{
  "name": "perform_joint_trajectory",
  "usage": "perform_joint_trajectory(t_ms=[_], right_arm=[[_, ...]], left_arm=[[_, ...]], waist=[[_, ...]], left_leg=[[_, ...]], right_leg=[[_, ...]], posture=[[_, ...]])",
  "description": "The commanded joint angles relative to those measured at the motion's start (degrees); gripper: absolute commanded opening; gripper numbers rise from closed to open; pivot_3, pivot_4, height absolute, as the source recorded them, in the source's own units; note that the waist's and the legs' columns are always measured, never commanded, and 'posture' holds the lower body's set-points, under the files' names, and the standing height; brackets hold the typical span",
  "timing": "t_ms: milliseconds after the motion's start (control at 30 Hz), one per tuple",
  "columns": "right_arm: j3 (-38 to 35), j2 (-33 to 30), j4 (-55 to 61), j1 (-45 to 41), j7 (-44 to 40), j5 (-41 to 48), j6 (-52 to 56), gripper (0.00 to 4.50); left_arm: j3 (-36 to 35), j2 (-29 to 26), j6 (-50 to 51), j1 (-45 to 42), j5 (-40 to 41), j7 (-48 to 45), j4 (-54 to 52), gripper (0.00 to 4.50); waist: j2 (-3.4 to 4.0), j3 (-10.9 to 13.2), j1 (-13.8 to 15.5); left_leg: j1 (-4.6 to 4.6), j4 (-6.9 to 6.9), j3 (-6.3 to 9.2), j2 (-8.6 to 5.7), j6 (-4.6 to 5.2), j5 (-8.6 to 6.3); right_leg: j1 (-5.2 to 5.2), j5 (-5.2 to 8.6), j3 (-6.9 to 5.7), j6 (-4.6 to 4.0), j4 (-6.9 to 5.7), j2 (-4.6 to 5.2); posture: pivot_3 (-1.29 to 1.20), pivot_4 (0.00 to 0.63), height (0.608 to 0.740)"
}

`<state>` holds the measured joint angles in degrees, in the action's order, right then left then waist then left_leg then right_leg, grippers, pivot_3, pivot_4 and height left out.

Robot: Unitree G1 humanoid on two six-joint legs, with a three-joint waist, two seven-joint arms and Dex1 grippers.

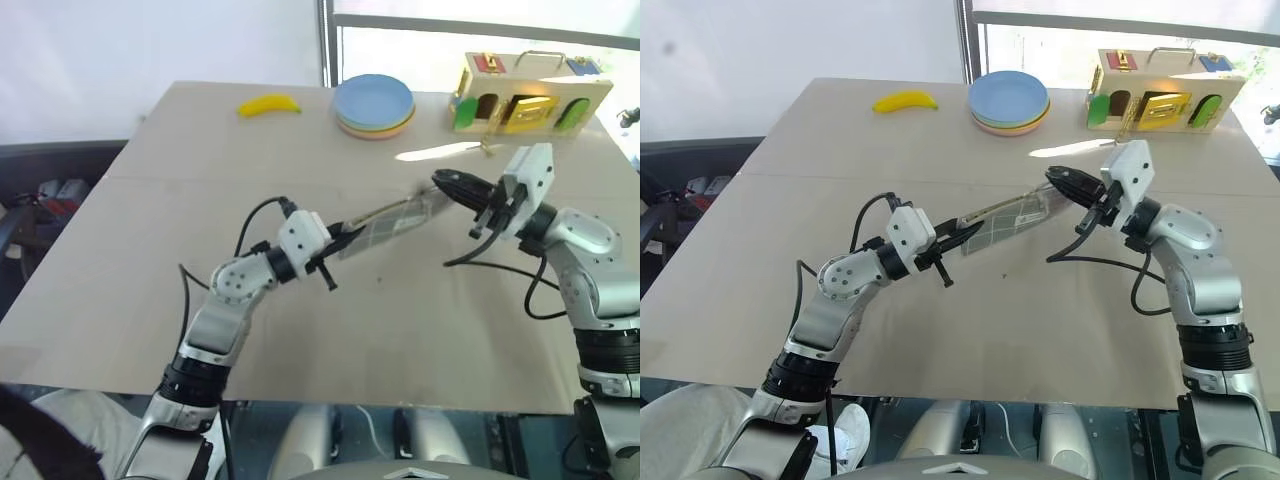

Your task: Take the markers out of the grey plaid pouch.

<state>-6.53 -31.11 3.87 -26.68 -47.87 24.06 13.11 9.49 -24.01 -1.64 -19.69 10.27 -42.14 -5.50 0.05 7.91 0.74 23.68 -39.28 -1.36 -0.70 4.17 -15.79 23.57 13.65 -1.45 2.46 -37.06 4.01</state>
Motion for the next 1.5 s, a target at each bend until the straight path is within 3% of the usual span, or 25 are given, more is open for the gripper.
perform_joint_trajectory(t_ms=[33,200,400,633,767,867,1067,1500], right_arm=[[-5.8,-2.2,-3.3,-0.7,2.7,-0.3,-2.1,0.03],[-8.7,-4.8,-12.9,-2.2,7.5,-4.3,-5.8,0.03],[-8.0,-5.8,-13.6,-1.4,7.0,-4.8,-6.5,0.03],[-4.4,-6.9,-2.2,-0.9,2.0,-1.5,-1.4,3.18],[-1.5,-8.0,1.4,-1.9,-1.1,-1.6,0.6,3.18],[1.8,-7.9,2.7,-2.4,-3.4,-2.1,1.1,2.28],[4.9,-5.5,0.8,-2.3,-3.1,-4.4,-0.8,0.03],[6.9,-4.7,-4.9,-1.0,-6.0,-8.3,-7.5,0.03]], left_arm=[[-1.8,-0.3,0.0,0.5,0.0,0.7,0.0,0.0],[-1.8,-0.2,-0.2,0.5,-0.1,0.8,0.2,0.0],[-1.6,0.1,-0.1,0.3,-0.3,0.7,0.4,0.0],[-1.2,1.2,-0.4,-0.4,-0.3,0.6,1.1,0.0],[-0.6,2.5,-0.5,-0.9,-0.6,0.5,1.6,0.0],[-0.1,3.5,-0.7,-1.3,-0.9,0.3,2.0,0.0],[0.2,4.9,-0.9,-2.1,-1.9,0.7,2.6,0.0],[0.9,6.4,-1.0,-2.4,-2.6,1.1,2.8,0.0]], waist=[[0.0,0.0,0.0],[0.0,0.0,0.1],[0.01,0.0,-0.2],[0.03,0.0,0.0],[0.03,0.0,0.0],[0.03,0.0,0.1],[0.03,0.0,0.1],[0.02,0.0,0.1]], left_leg=[[0.0,0.0,0.0,0.0,0.0,0.0],[0.01,-0.01,-0.05,-0.06,0.01,0.0],[0.0,0.01,-0.06,-0.01,0.01,0.0],[0.01,0.01,-0.06,0.0,0.01,0.0],[0.01,0.0,-0.05,0.0,0.02,-0.01],[0.01,-0.01,-0.03,-0.01,0.02,-0.01],[0.01,-0.01,-0.03,-0.01,0.02,-0.01],[0.01,-0.01,-0.03,-0.03,0.01,0.0]], right_leg=[[0.0,0.0,0.0,0.0,0.0,0.0],[-0.01,0.0,0.0,0.0,0.01,0.01],[0.01,0.0,0.06,0.0,0.01,-0.02],[0.0,0.0,0.15,0.01,0.01,-0.01],[0.0,0.0,0.19,0.01,0.01,0.0],[0.0,0.0,0.17,0.0,0.01,0.0],[0.0,0.0,0.17,0.0,0.01,-0.01],[0.0,0.0,-0.01,0.01,0.02,-0.02]], posture=[[0.0,0.15,0.74],[0.0,0.15,0.74],[0.0,0.15,0.74],[0.0,0.15,0.74],[0.0,0.15,0.74],[0.0,0.15,0.74],[0.0,0.15,0.74],[0.0,0.15,0.74]])
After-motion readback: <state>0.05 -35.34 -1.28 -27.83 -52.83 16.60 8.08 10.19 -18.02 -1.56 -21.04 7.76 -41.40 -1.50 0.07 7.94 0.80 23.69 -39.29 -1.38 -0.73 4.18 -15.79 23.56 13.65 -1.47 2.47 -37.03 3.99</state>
